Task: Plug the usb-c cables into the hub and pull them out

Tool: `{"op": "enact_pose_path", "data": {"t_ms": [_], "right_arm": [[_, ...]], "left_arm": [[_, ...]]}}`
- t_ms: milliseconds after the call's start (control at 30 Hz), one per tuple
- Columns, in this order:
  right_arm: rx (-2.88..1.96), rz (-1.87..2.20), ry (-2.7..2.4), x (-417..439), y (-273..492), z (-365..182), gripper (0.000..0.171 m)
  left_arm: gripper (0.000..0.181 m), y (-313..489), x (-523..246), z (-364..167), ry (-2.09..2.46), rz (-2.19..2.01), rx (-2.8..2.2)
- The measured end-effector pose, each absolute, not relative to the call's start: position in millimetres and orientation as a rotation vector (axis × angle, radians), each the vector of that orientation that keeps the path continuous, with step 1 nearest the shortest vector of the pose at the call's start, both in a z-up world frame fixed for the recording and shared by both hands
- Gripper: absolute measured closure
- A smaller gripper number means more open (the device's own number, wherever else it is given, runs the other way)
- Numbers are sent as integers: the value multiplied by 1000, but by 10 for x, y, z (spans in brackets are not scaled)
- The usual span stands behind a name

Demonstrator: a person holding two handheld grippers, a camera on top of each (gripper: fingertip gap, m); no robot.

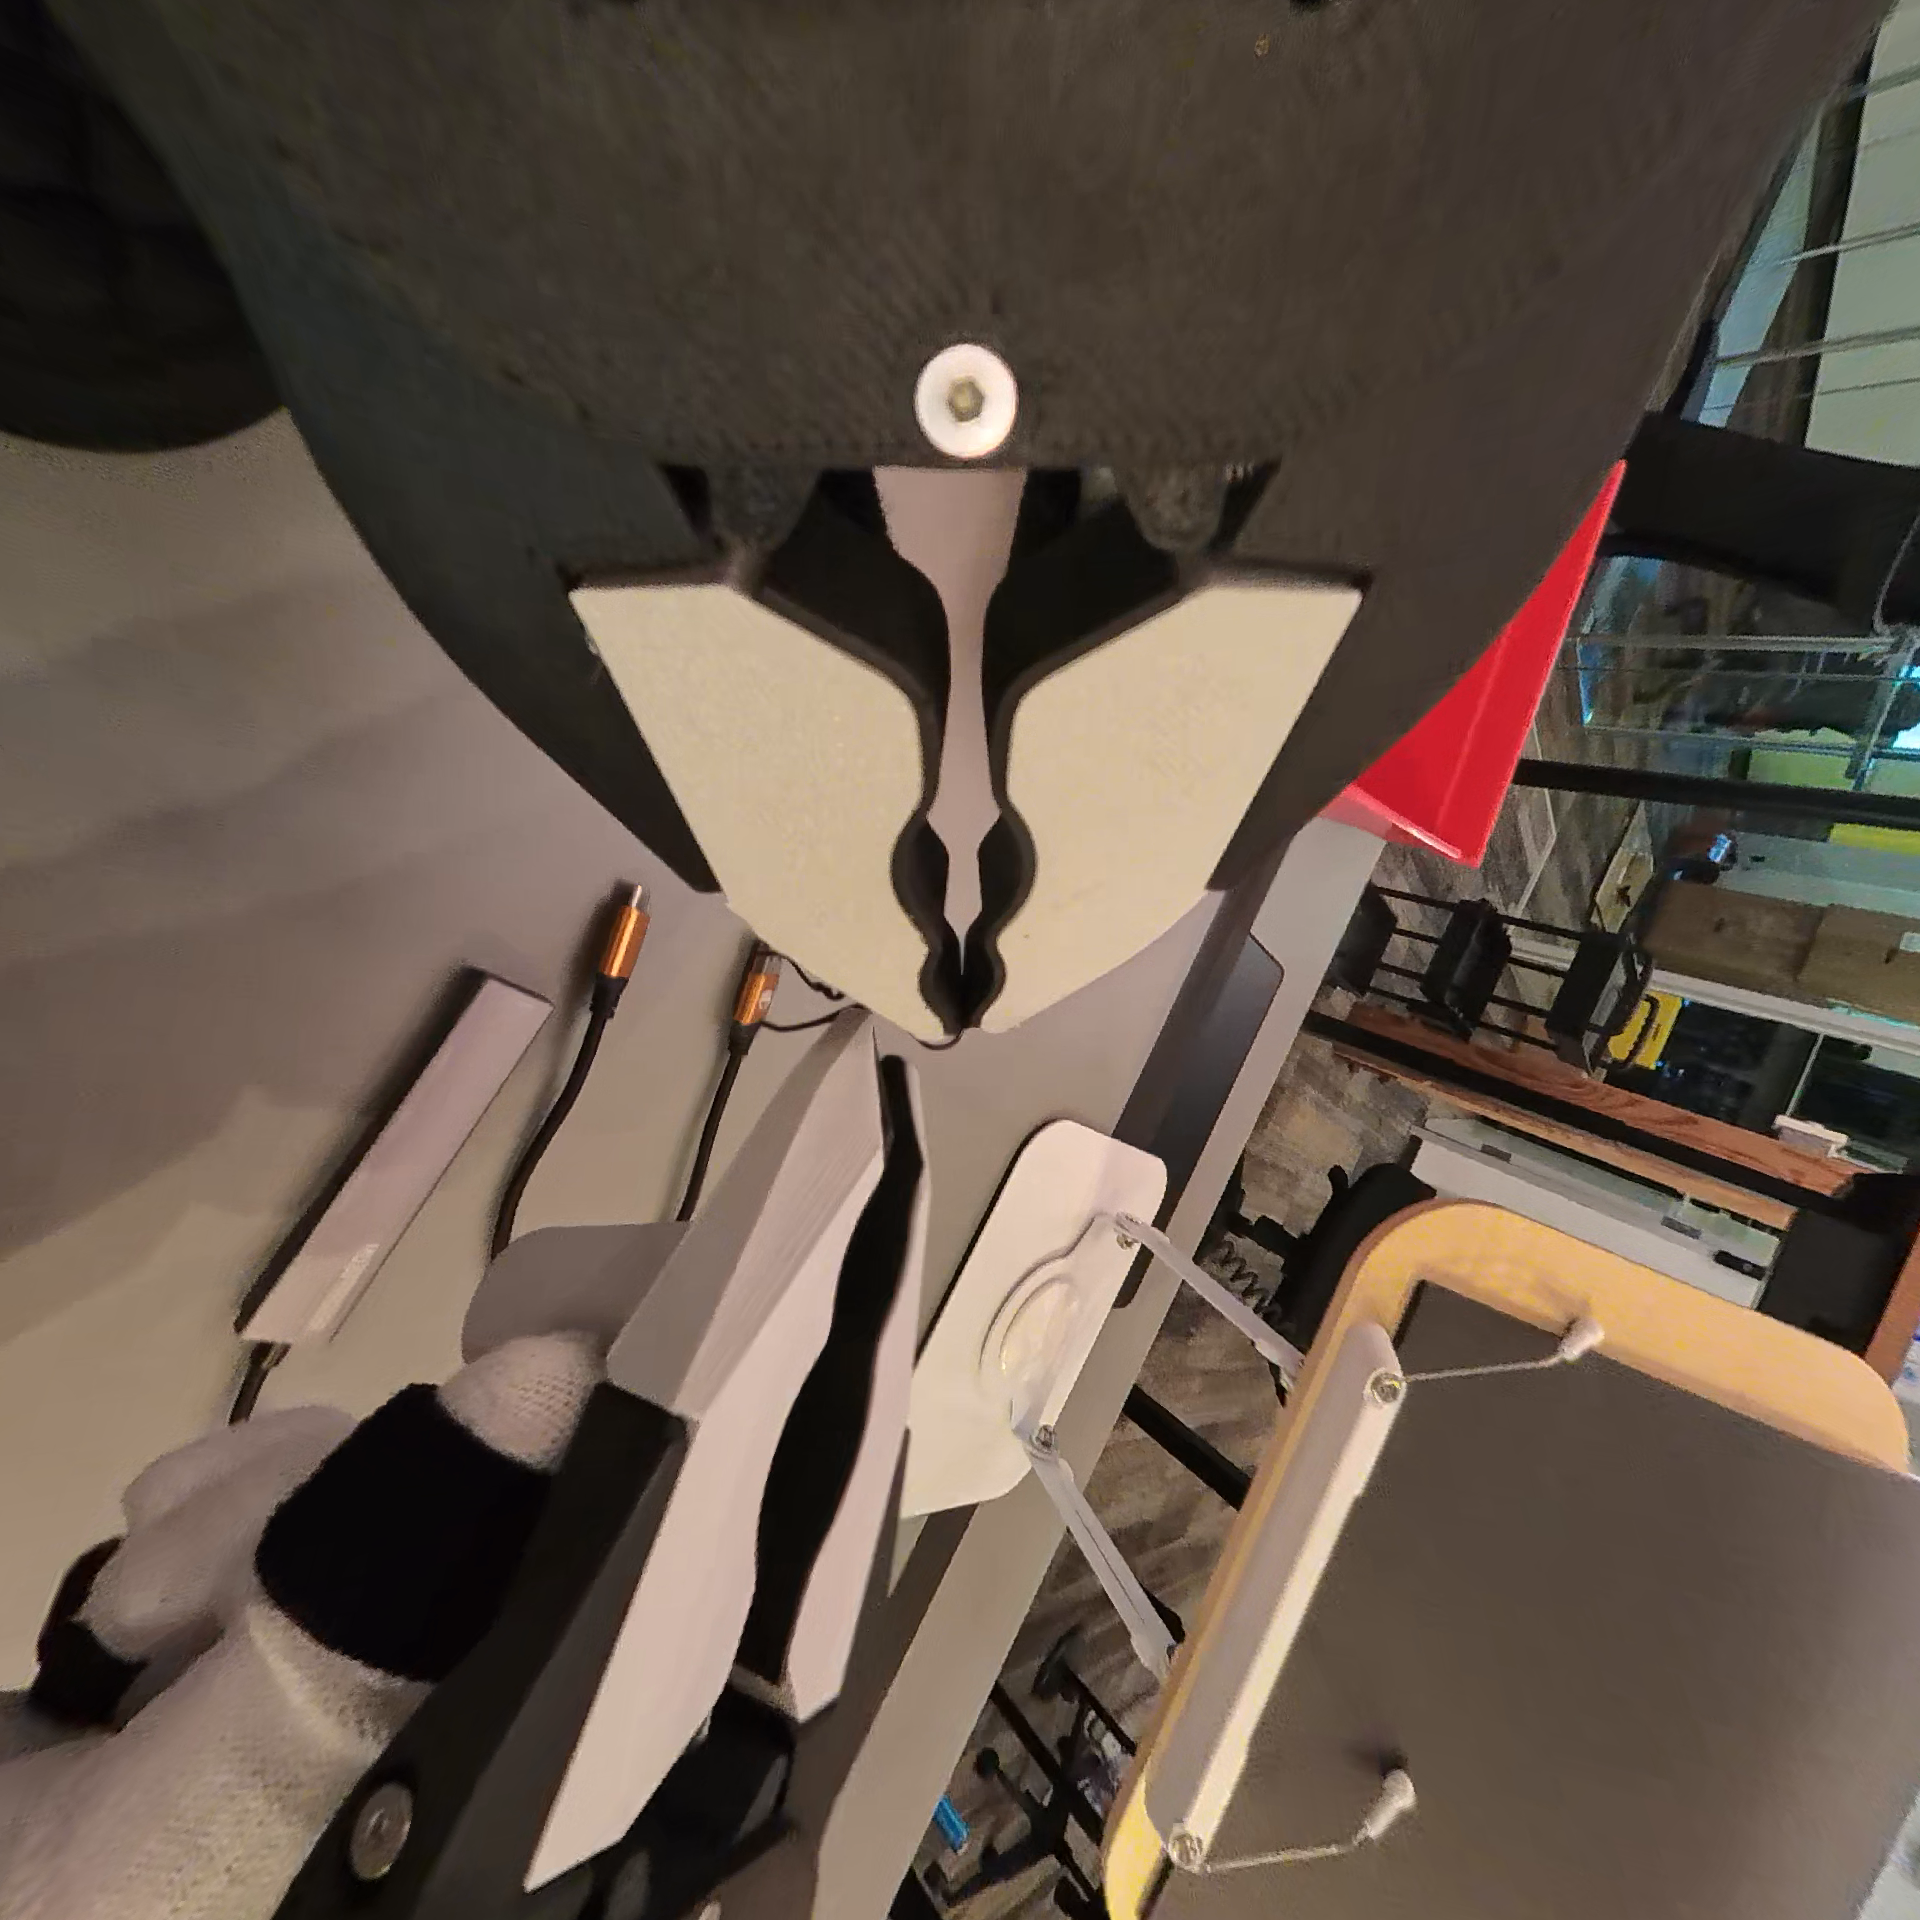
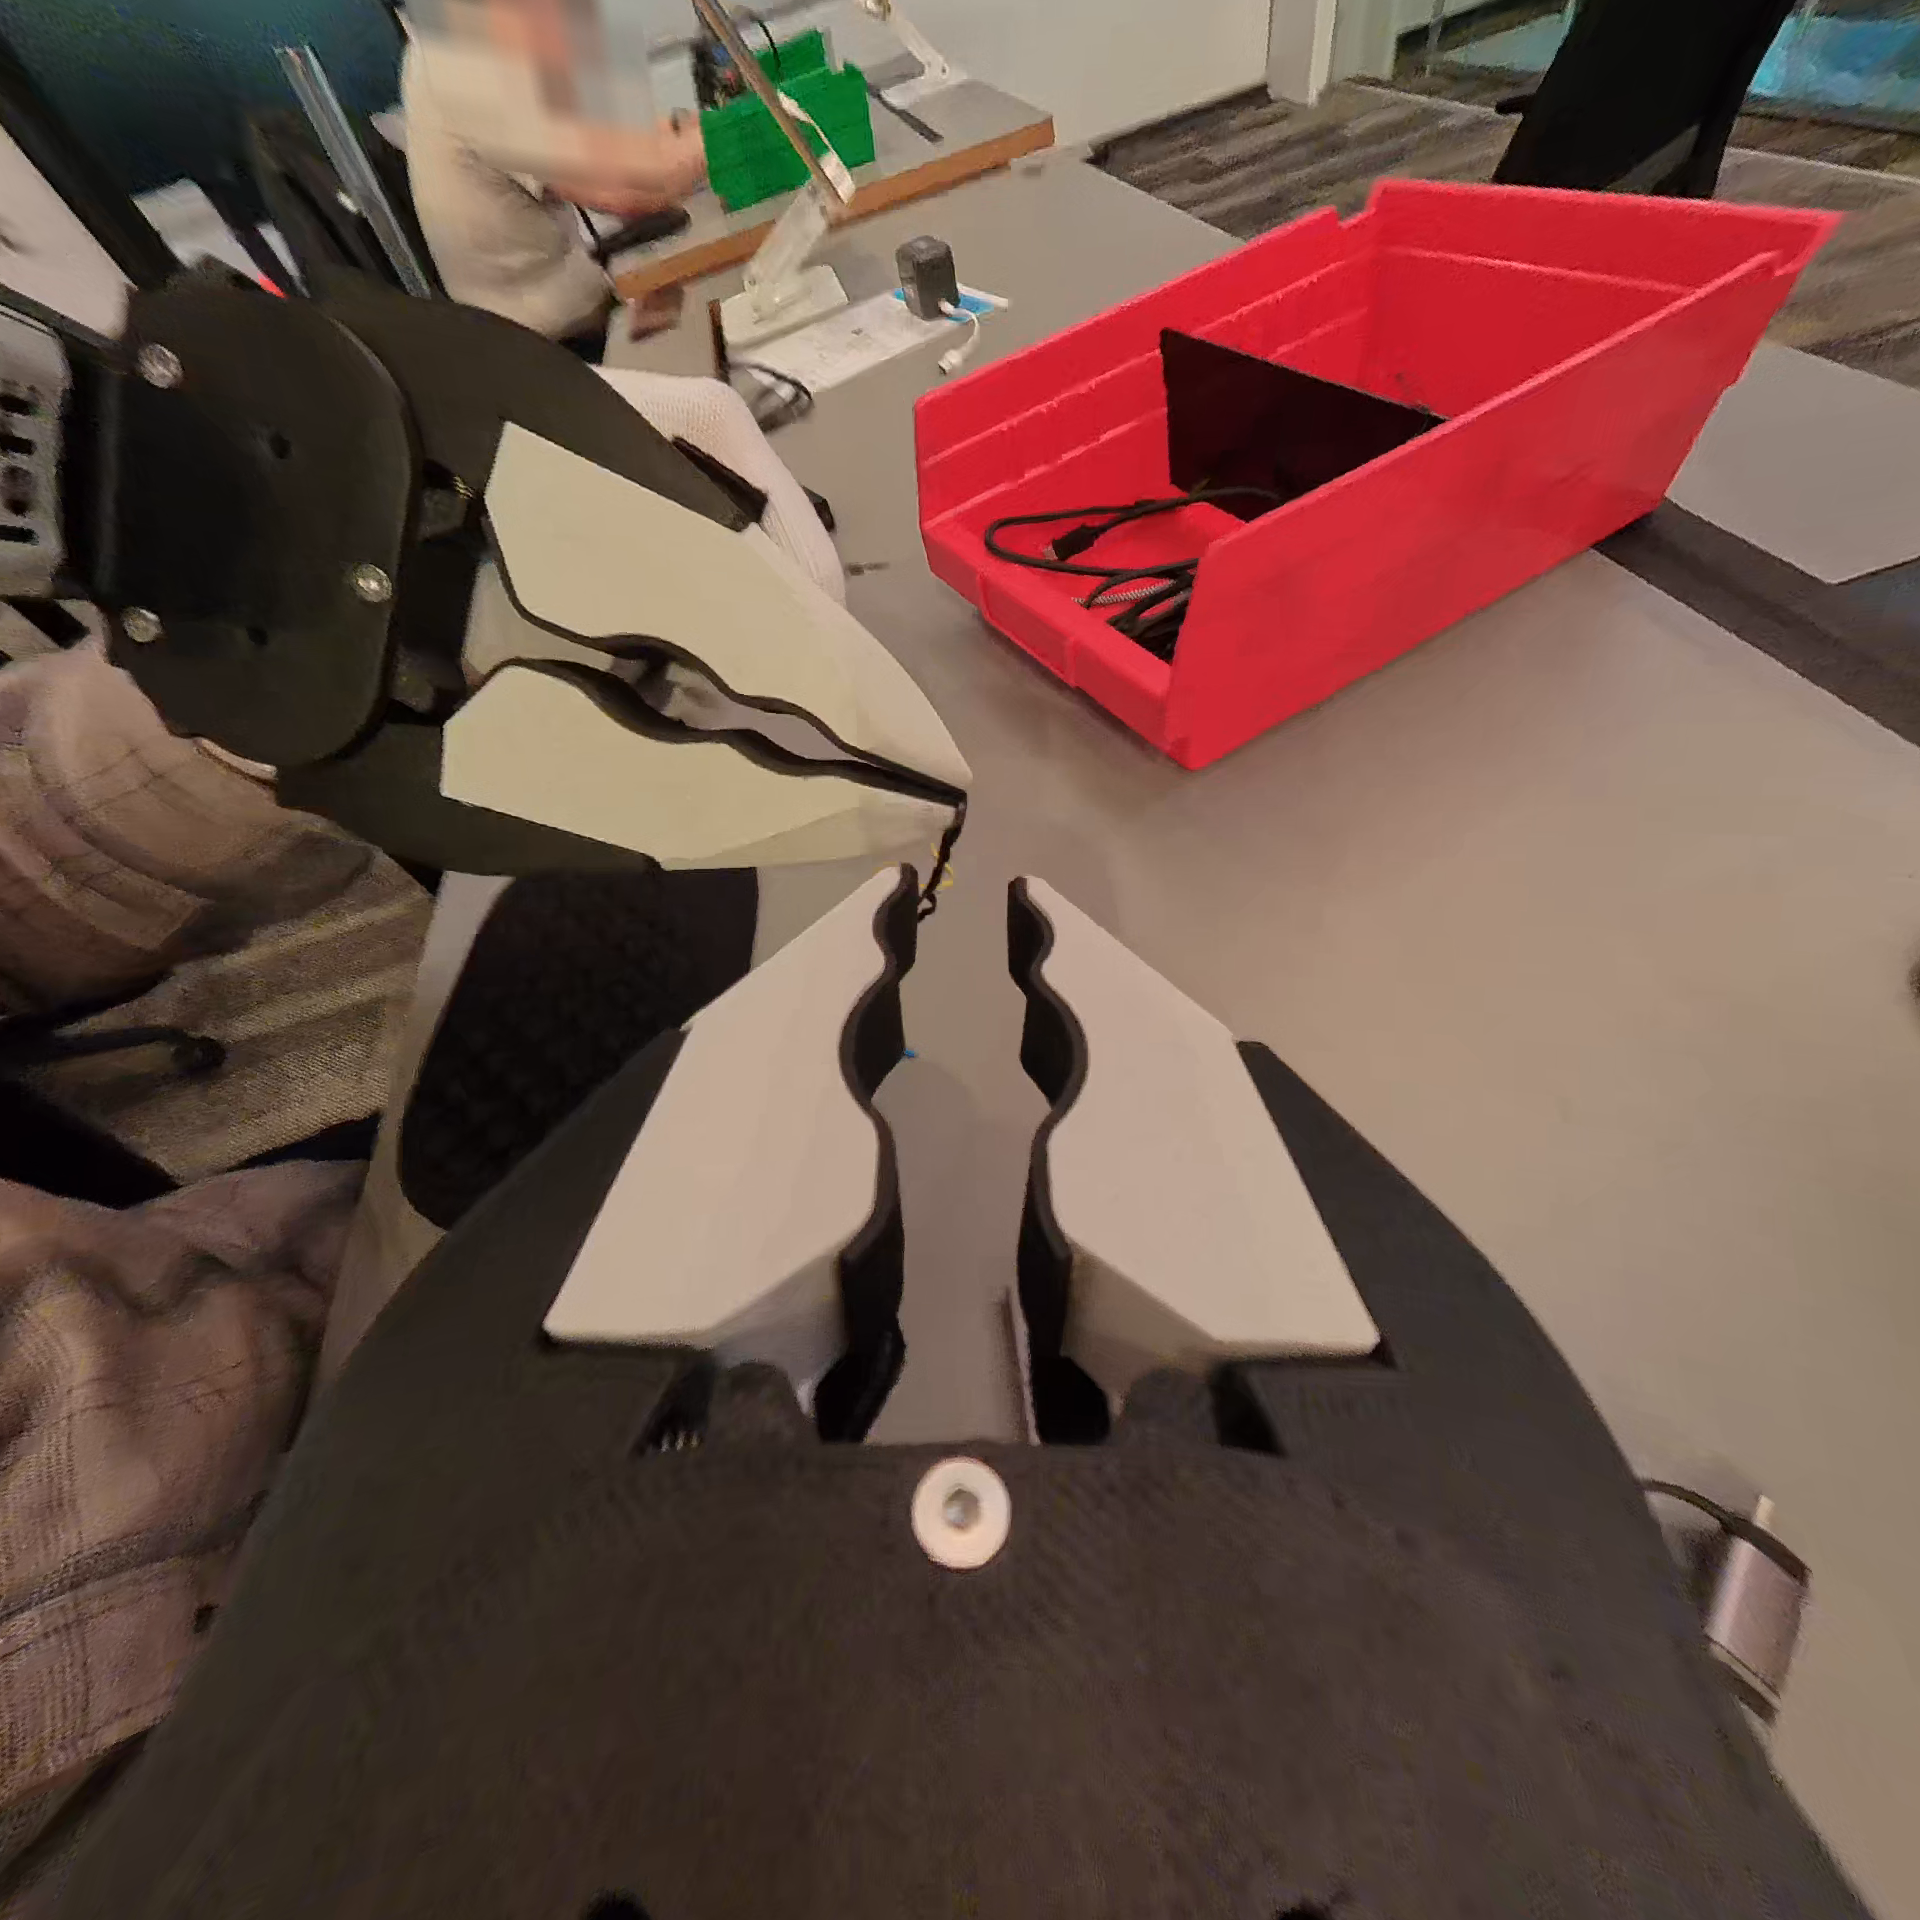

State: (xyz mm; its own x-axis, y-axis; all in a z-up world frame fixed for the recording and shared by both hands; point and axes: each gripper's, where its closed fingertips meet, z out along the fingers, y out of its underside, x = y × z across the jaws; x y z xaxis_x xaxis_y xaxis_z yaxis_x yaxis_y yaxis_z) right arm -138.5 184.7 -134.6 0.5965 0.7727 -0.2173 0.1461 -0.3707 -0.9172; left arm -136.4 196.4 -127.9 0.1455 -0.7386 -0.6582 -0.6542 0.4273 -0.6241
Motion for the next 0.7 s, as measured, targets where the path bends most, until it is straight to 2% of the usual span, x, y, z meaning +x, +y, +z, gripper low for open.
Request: {"op": "enact_pose_path", "data": {"t_ms": [167,333,433,600,700], "right_arm": [[-1820,847,-765,-1406,1796,-1312,171],[-1789,836,-705,-1296,1830,-1233,171],[-1718,918,-613,-1208,1842,-1094,171],[-1599,1023,-525,-1100,1799,-899,171],[-1573,1045,-509,-1082,1775,-876,171]], "left_arm": [[181,1907,-1263,-1189,1548,-137,-1242],[181,1914,-1222,-1109,1512,-203,-1253],[172,1983,-1243,-943,1377,-290,-1286],[161,1855,-1148,-937,1223,-724,-1432],[163,1747,-1039,-892,1147,-981,-1453]]}}
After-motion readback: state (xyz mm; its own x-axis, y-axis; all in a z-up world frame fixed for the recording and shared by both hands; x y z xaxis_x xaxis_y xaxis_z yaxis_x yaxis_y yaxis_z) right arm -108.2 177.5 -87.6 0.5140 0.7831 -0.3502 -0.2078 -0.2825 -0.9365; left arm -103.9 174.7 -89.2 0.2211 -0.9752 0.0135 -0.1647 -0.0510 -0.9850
